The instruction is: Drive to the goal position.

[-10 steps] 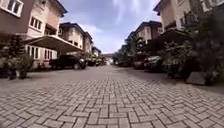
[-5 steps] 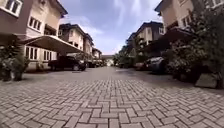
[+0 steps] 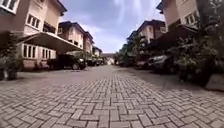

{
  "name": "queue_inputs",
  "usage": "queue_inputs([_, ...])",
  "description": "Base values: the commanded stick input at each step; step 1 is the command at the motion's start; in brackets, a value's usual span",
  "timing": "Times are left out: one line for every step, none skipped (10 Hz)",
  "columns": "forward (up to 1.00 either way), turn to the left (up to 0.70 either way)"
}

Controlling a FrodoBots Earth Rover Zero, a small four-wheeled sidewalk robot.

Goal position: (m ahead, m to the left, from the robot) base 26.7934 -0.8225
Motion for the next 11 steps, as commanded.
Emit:
queue_inputs([0.69, 0.03])
queue_inputs([0.69, 0.03])
queue_inputs([0.69, 0.03])
queue_inputs([0.69, 0.03])
queue_inputs([0.69, 0.03])
queue_inputs([0.69, 0.03])
queue_inputs([0.69, 0.03])
queue_inputs([0.69, 0.03])
queue_inputs([0.69, 0.03])
queue_inputs([0.69, 0.03])
queue_inputs([0.69, 0.03])
